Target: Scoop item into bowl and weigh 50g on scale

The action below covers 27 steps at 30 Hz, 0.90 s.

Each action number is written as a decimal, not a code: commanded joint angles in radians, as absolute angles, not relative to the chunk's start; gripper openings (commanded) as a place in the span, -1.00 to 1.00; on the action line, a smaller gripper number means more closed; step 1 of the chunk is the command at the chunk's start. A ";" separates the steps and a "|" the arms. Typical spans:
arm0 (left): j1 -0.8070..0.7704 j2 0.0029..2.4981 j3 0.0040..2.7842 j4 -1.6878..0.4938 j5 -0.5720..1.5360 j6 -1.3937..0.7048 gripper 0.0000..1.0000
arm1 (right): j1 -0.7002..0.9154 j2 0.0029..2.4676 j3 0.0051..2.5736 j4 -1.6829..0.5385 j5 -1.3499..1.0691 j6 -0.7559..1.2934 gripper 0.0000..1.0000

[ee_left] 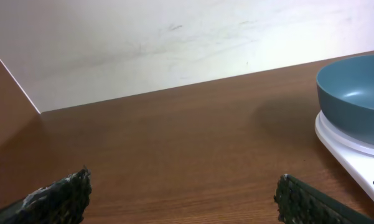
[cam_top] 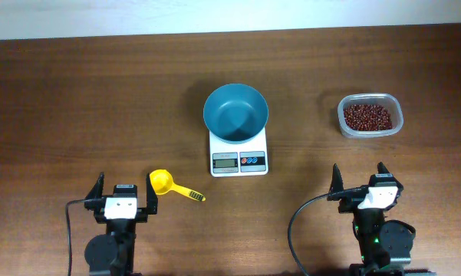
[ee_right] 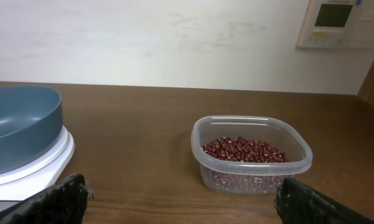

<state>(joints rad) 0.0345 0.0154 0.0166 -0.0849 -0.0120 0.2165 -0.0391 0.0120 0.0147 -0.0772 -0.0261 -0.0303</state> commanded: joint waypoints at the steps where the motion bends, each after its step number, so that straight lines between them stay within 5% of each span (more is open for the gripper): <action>1: 0.040 0.005 0.009 -0.083 -0.015 0.226 0.97 | -0.031 0.004 0.006 -0.078 -0.021 -0.033 0.97; 16: 0.040 0.005 0.032 0.097 -0.023 0.169 0.97 | -0.031 0.004 0.006 -0.078 -0.021 -0.033 0.97; 27: 0.040 0.167 0.412 -0.076 -0.023 0.167 0.97 | -0.031 0.004 0.006 -0.078 -0.021 -0.033 0.97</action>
